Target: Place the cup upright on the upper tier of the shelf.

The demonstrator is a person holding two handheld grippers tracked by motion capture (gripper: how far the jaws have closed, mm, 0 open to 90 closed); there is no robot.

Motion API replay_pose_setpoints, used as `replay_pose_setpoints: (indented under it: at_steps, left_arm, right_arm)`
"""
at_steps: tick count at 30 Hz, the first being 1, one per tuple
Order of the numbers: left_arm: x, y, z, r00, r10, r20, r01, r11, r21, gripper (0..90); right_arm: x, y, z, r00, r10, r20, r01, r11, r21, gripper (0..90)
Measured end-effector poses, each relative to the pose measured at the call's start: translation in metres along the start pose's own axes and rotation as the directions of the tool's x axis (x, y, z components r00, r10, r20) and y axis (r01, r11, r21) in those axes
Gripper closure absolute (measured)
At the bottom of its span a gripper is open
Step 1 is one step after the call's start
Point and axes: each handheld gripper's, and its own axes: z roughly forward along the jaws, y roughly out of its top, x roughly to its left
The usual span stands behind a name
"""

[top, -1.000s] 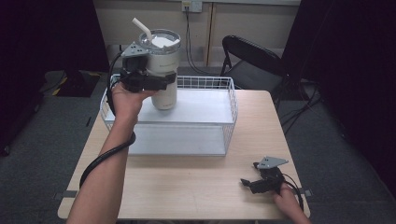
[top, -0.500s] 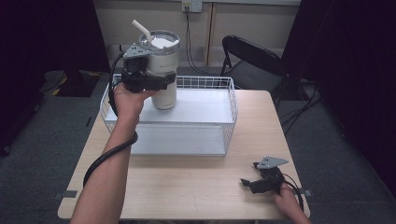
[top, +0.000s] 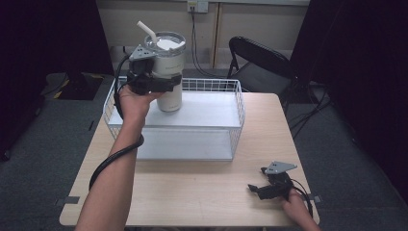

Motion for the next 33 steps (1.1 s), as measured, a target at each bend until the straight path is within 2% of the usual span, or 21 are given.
replay_pose_setpoints:
  at_steps: [5,24,28,33]
  left_arm:
    - [-0.001,-0.002,0.003,0.9999,-0.015,-0.004,0.015,0.9999,0.002,9.9]
    - [0.000,-0.010,0.007,0.9998,-0.020,-0.008,0.020,0.9998,-0.009,9.8]
    - [0.000,-0.011,0.006,1.0000,-0.008,-0.005,0.008,0.9999,-0.012,9.7]
    - [0.000,-0.015,0.004,0.9999,-0.013,-0.005,0.013,0.9994,-0.031,9.6]
  right_arm:
    - [0.000,0.000,0.000,1.0000,0.000,0.000,0.000,1.000,0.001,11.3]
    - [0.000,0.000,0.000,1.0000,0.000,-0.001,0.000,1.000,0.001,11.2]
    - [0.000,0.000,0.000,1.0000,0.000,-0.001,0.000,1.000,0.001,11.1]
    - [0.000,0.000,0.000,1.0000,0.000,-0.001,0.000,1.000,0.001,11.1]
